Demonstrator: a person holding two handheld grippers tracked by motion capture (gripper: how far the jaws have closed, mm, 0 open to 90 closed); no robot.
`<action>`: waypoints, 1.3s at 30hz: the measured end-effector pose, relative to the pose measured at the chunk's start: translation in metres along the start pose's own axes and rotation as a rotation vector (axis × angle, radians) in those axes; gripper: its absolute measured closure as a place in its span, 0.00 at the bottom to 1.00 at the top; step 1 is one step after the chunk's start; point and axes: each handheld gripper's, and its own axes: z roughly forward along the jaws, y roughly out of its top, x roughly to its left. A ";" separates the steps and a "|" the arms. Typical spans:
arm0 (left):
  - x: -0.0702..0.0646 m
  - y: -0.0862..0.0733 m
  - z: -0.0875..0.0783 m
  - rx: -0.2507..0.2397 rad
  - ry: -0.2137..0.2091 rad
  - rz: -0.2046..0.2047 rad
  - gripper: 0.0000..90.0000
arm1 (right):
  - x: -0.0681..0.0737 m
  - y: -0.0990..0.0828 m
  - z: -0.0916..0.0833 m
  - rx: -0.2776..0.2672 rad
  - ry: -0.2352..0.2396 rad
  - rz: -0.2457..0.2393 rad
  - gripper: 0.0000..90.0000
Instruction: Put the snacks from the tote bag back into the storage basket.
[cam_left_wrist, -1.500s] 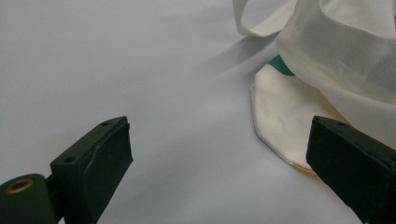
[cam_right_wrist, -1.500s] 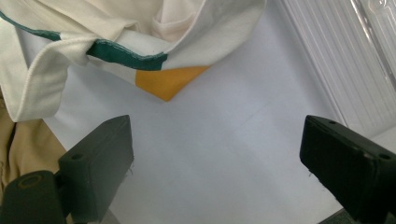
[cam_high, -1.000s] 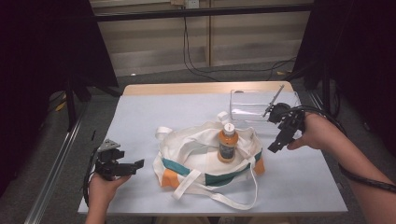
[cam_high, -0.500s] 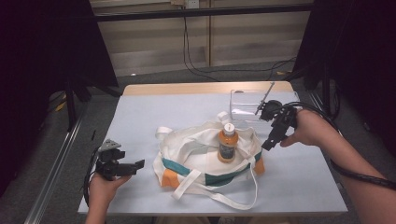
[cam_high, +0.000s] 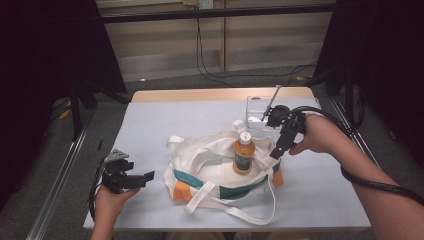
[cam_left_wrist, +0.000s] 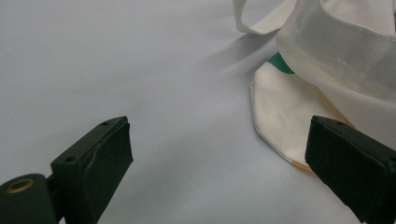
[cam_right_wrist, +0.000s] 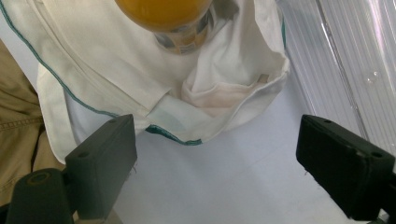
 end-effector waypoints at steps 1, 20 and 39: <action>0.000 0.000 0.000 0.002 0.000 0.002 0.08 | 0.000 0.001 0.000 -0.002 0.001 -0.001 0.14; 0.000 0.001 0.001 0.020 -0.008 0.018 0.08 | 0.009 0.024 0.004 0.005 0.009 -0.025 0.15; 0.001 0.001 0.001 0.029 -0.021 0.012 0.08 | 0.017 0.046 0.016 0.015 0.013 -0.066 0.15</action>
